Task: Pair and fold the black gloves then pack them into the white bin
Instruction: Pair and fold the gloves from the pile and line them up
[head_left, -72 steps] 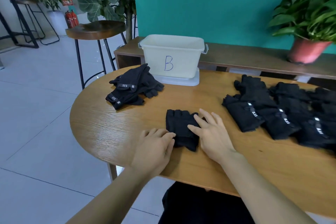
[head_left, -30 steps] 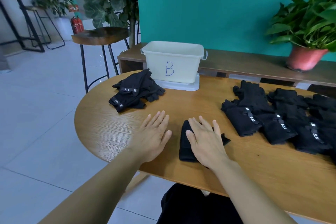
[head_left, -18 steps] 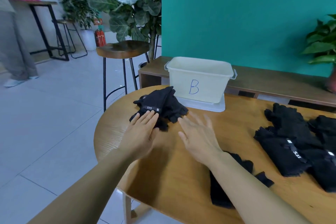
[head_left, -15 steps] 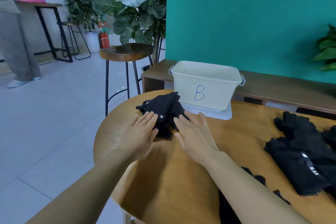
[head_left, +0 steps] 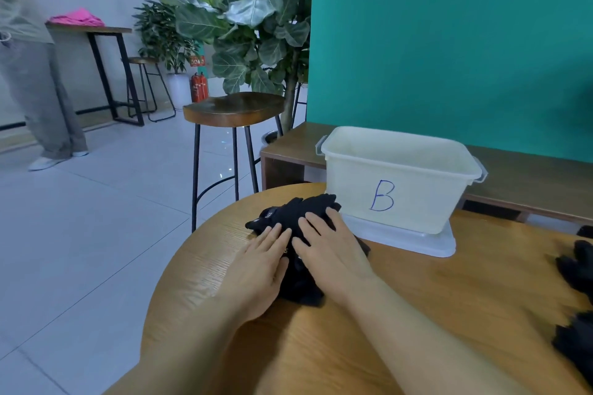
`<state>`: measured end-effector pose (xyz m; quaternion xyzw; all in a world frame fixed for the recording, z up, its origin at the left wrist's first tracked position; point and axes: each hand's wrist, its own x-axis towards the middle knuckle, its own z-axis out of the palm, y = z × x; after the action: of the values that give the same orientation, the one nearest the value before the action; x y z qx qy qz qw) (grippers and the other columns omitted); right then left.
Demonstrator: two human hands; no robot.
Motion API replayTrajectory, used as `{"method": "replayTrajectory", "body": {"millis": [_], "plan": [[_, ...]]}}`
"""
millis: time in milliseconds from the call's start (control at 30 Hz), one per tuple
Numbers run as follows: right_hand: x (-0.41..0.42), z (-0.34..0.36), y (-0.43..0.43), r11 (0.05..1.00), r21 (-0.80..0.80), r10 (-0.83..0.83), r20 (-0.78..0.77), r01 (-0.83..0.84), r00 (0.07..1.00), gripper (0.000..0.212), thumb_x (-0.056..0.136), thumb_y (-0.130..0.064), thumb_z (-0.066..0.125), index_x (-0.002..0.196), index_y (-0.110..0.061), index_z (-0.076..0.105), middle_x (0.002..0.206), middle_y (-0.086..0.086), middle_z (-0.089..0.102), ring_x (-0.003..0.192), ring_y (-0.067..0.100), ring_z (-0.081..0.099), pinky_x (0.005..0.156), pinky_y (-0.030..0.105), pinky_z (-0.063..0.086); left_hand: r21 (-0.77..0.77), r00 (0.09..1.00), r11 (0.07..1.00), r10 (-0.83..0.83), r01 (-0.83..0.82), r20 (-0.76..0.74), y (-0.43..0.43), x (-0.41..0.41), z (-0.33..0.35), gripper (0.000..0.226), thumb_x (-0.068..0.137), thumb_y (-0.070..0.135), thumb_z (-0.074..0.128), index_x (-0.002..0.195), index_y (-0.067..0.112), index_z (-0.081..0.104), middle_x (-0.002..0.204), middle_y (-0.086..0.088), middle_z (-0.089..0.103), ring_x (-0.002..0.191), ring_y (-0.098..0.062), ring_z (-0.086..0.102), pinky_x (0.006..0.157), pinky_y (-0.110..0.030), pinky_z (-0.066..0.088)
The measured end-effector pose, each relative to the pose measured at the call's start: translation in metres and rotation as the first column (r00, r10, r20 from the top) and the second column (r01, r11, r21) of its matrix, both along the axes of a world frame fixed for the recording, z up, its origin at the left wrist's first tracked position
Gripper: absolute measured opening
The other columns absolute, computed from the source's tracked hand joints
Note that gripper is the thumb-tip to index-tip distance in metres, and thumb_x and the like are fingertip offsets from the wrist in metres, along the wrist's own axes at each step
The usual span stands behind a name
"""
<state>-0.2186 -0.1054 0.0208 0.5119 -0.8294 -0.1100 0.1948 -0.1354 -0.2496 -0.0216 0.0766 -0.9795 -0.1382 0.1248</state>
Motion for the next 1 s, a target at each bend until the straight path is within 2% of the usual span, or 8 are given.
{"method": "replayTrajectory", "body": {"millis": [167, 300, 467, 600, 733, 833, 900, 1000], "plan": [[0.005, -0.017, 0.021, 0.991, -0.130, 0.020, 0.067, -0.011, 0.998, 0.038, 0.060, -0.025, 0.089, 0.095, -0.019, 0.077, 0.110, 0.009, 0.072, 0.110, 0.027, 0.065, 0.105, 0.051, 0.042, 0.002, 1.000, 1.000, -0.019, 0.019, 0.023, 0.020, 0.016, -0.002, 0.065, 0.096, 0.052, 0.002, 0.157, 0.031, 0.008, 0.164, 0.010, 0.002, 0.151, -0.006, -0.003, 0.117, -0.021, 0.001], [0.014, -0.019, 0.052, 0.976, -0.216, 0.029, 0.096, -0.008, 0.995, 0.041, 0.054, -0.024, 0.091, 0.092, -0.024, 0.077, 0.106, 0.005, 0.074, 0.105, 0.022, 0.069, 0.102, 0.045, 0.031, -0.059, 0.998, 0.997, -0.045, 0.047, 0.037, 0.041, 0.035, 0.001, 0.090, 0.074, 0.056, -0.014, 0.157, 0.032, 0.011, 0.165, 0.009, 0.003, 0.151, -0.007, 0.002, 0.114, -0.019, -0.002], [0.038, -0.010, 0.088, 0.967, -0.253, 0.051, 0.120, -0.019, 0.992, 0.043, 0.049, -0.026, 0.094, 0.089, -0.028, 0.077, 0.101, -0.002, 0.075, 0.098, 0.016, 0.071, 0.090, 0.042, 0.054, -0.119, 0.994, 0.990, -0.066, 0.076, 0.088, 0.071, 0.059, 0.006, 0.087, 0.077, 0.056, -0.007, 0.157, 0.030, 0.014, 0.165, 0.007, 0.006, 0.151, -0.009, 0.003, 0.115, -0.025, -0.006], [0.060, -0.002, 0.120, 0.964, -0.266, 0.049, 0.218, 0.012, 0.975, 0.036, 0.077, -0.019, 0.078, 0.112, -0.024, 0.072, 0.121, 0.003, 0.069, 0.118, 0.021, 0.062, 0.105, 0.040, 0.036, -0.144, 0.997, 0.986, -0.083, 0.083, 0.005, 0.091, 0.074, 0.013, 0.058, 0.101, 0.048, 0.037, 0.155, 0.028, 0.026, 0.163, 0.007, 0.014, 0.151, -0.011, 0.012, 0.116, -0.029, -0.005], [0.079, 0.015, 0.143, 0.924, -0.370, 0.066, 0.405, 0.097, 0.912, 0.036, 0.102, -0.025, 0.048, 0.137, -0.030, 0.055, 0.146, -0.006, 0.050, 0.142, 0.012, 0.034, 0.118, 0.033, 0.008, -0.146, 0.993, 0.986, -0.093, 0.082, -0.070, 0.108, 0.082, 0.042, 0.043, 0.101, 0.039, 0.048, 0.143, 0.033, 0.046, 0.158, 0.012, 0.031, 0.147, -0.005, 0.021, 0.121, -0.032, -0.001], [0.089, 0.035, 0.155, 0.816, -0.512, 0.178, 0.664, 0.268, 0.727, 0.027, 0.099, -0.020, 0.054, 0.120, -0.030, 0.069, 0.119, -0.005, 0.070, 0.116, 0.012, 0.059, 0.104, 0.035, 0.039, 0.013, 0.980, 0.995, -0.090, 0.094, -0.176, 0.121, 0.089, 0.074, 0.019, 0.095, 0.029, 0.060, 0.113, 0.033, 0.067, 0.117, 0.015, 0.066, 0.116, -0.008, 0.056, 0.115, -0.033, 0.028], [0.093, 0.058, 0.165, 0.713, -0.554, 0.286, 0.790, 0.430, 0.543, 0.018, 0.098, -0.015, 0.056, 0.101, -0.016, 0.074, 0.096, 0.009, 0.073, 0.087, 0.013, 0.064, 0.079, 0.028, 0.047, 0.187, 0.972, 0.976, -0.066, 0.109, -0.224, 0.133, 0.097, 0.101, 0.008, 0.093, 0.025, 0.064, 0.100, 0.030, 0.067, 0.083, 0.017, 0.063, 0.087, -0.009, 0.061, 0.081, -0.008, 0.039], [0.100, 0.092, 0.183, 0.645, -0.555, 0.335, 0.824, 0.526, 0.458, 0.016, 0.098, -0.011, 0.057, 0.095, -0.006, 0.073, 0.087, 0.000, 0.073, 0.072, -0.003, 0.062, 0.064, 0.009, 0.047, 0.394, 0.985, 0.910, -0.078, 0.132, -0.151, 0.148, 0.104, 0.138, 0.011, 0.096, 0.025, 0.062, 0.104, 0.022, 0.068, 0.085, 0.011, 0.065, 0.081, -0.009, 0.061, 0.062, -0.004, 0.042]]}}
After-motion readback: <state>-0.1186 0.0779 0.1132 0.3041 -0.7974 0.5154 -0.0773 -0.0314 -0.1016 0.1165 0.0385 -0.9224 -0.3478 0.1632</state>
